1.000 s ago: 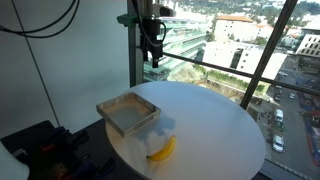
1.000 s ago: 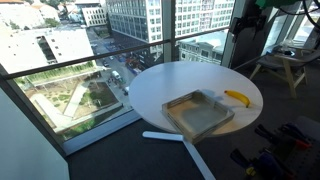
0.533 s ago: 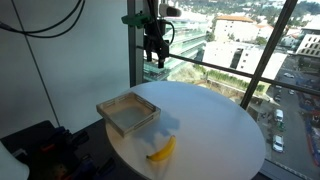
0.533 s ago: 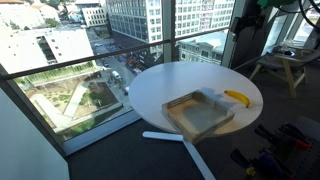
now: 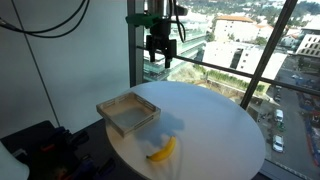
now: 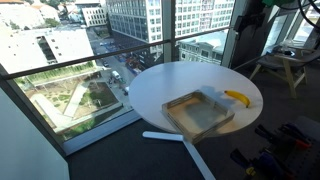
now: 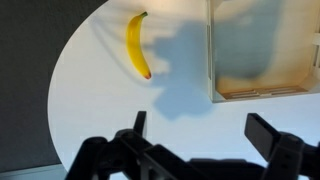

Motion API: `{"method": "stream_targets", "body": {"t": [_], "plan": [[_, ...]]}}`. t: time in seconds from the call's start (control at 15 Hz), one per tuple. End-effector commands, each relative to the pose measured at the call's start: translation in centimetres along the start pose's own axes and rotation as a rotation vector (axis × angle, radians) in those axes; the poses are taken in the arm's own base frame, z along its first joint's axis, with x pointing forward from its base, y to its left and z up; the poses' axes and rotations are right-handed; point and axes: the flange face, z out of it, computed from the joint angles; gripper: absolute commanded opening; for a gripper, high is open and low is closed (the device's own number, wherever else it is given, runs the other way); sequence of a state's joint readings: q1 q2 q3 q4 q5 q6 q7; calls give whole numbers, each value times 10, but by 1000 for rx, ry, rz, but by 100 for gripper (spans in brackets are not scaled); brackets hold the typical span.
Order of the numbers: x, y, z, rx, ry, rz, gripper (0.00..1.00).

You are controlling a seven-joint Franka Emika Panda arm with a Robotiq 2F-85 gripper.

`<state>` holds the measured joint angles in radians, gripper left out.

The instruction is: Put the banana plush toy on the tray

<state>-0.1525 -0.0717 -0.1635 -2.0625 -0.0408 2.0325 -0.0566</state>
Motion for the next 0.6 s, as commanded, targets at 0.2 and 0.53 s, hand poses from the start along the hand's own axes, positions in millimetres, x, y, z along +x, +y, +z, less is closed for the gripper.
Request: {"method": "stream_targets", "body": {"t": [0.2, 0.53], "plan": [[11, 9, 8, -3, 22, -50, 100], [19, 15, 36, -8, 13, -54, 100]]}}
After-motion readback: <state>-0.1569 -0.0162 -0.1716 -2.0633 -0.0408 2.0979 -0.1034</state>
